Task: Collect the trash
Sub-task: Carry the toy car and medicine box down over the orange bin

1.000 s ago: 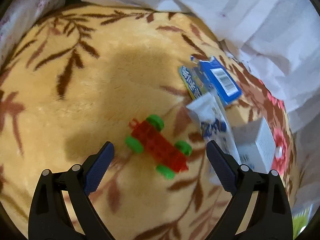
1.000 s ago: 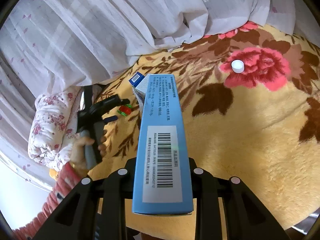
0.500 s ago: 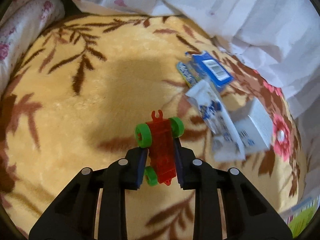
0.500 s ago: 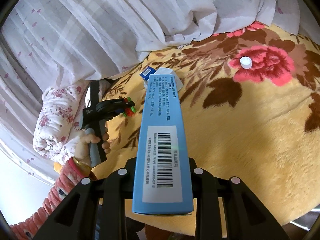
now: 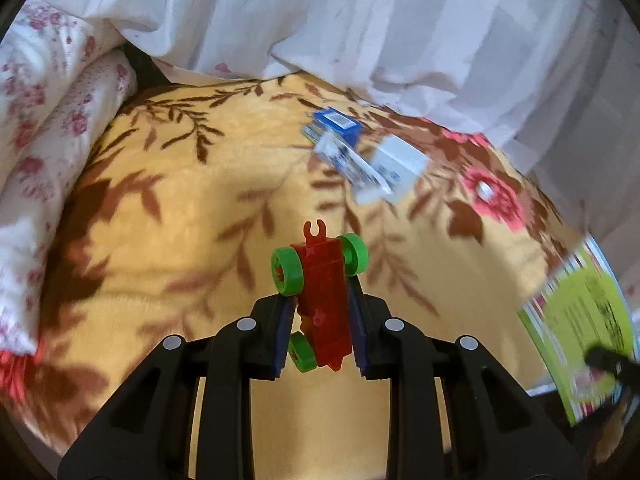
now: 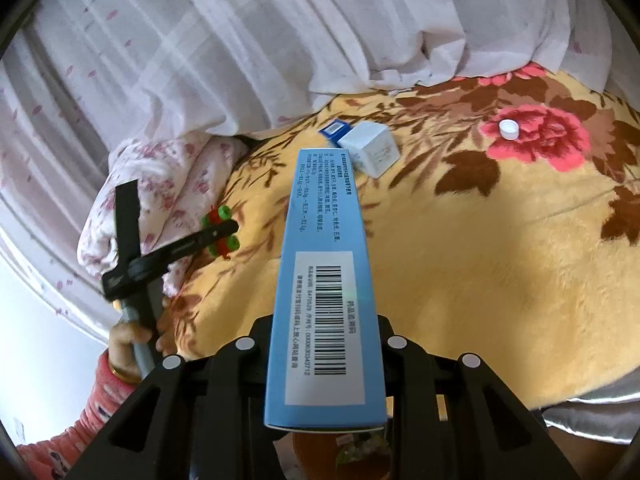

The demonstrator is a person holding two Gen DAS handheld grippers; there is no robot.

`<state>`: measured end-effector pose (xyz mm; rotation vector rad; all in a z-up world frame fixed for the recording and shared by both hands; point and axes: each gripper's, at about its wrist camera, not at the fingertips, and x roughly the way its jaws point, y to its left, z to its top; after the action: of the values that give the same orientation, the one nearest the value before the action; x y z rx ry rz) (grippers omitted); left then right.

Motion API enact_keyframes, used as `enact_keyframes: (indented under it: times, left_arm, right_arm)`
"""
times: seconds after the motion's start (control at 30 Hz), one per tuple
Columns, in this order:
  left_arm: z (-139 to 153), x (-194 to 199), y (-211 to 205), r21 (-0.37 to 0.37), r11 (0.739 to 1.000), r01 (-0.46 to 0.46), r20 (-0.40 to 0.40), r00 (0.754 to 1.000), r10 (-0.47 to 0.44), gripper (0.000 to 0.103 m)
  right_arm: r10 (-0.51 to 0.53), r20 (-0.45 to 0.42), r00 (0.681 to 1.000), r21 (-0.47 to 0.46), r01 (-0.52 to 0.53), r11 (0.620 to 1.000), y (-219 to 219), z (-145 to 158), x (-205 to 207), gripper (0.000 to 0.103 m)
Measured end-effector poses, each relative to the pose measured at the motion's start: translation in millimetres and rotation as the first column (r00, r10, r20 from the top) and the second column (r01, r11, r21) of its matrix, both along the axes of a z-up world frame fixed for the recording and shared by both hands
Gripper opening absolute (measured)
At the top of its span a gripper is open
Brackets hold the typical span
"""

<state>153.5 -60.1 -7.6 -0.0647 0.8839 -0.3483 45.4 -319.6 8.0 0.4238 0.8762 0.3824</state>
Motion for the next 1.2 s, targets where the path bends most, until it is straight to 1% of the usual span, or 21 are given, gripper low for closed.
enact_keyframes:
  times: [0.1,0.17,0.27,0.33,0.43,0.53,0.57,0.7,0.77,0.93,1.0,1.13,1.2]
  left_arm:
    - [3.2,-39.3,3.4,0.017,0.999,0.028,0.016,0.999,-0.028,0.025]
    - [3.7,-68.0,7.5,0.016,0.999,0.048,0.021,0.999,-0.048,0.025]
    - [1.2,-101.7,12.1,0.024,0.997,0.069,0.026,0.997,-0.070,0.025]
    - [-4.8,-124.7,14.9,0.016,0.996,0.092,0.012,0.996,-0.092,0.025]
    - [-15.1,-147.8,15.0,0.028,0.992,0.119,-0.006,0.993,-0.119,0.025]
    - [-31.6,-169.4,14.0,0.034,0.987,0.155,-0.042,0.987,-0.154,0.025]
    - [-41.7,-176.3,12.9,0.034,0.984,0.175,-0.068,0.983,-0.172,0.025]
    - [-74.1,-190.2,9.1,0.050,0.976,0.212,-0.147,0.968,-0.202,0.025]
    - [-92.1,-193.8,8.3,0.055,0.975,0.217,-0.188,0.961,-0.203,0.025]
    - [-127.8,-201.4,5.8,0.060,0.972,0.225,-0.271,0.941,-0.201,0.025]
    - [-143.2,-201.2,5.8,0.057,0.973,0.222,-0.312,0.930,-0.193,0.025]
    - [-171.2,-198.5,5.7,0.057,0.976,0.212,-0.393,0.903,-0.173,0.025]
    - [-189.0,-194.5,6.9,0.060,0.977,0.203,-0.443,0.883,-0.156,0.025]
  right_arm:
    - [0.040,0.011,0.999,-0.021,-0.039,0.999,11.6,4.0,-19.3,0.027]
    - [0.064,0.011,0.998,-0.028,-0.063,0.998,17.8,4.5,-29.4,0.027]
    - [0.102,0.003,0.995,-0.046,-0.102,0.994,28.8,2.5,-47.4,0.027]
    - [0.128,-0.003,0.992,-0.058,-0.128,0.990,36.2,-0.6,-60.7,0.027]
    - [0.162,-0.018,0.987,-0.069,-0.163,0.984,45.4,-7.9,-78.9,0.027]
    - [0.195,-0.042,0.980,-0.079,-0.197,0.977,53.2,-19.7,-93.8,0.027]
    - [0.205,-0.053,0.977,-0.086,-0.209,0.974,56.6,-25.2,-98.9,0.027]
    - [0.246,-0.106,0.963,-0.110,-0.257,0.960,72.4,-46.5,-112.5,0.027]
    - [0.264,-0.141,0.954,-0.116,-0.281,0.953,81.0,-60.1,-116.2,0.027]
    - [0.301,-0.245,0.922,-0.121,-0.337,0.934,99.3,-100.5,-120.7,0.027]
    - [0.315,-0.294,0.902,-0.107,-0.358,0.927,105.1,-118.3,-120.9,0.027]
    - [0.314,-0.364,0.877,-0.100,-0.372,0.923,110.7,-146.8,-117.9,0.027]
    - [0.308,-0.392,0.867,-0.099,-0.372,0.923,110.4,-159.8,-113.7,0.027]
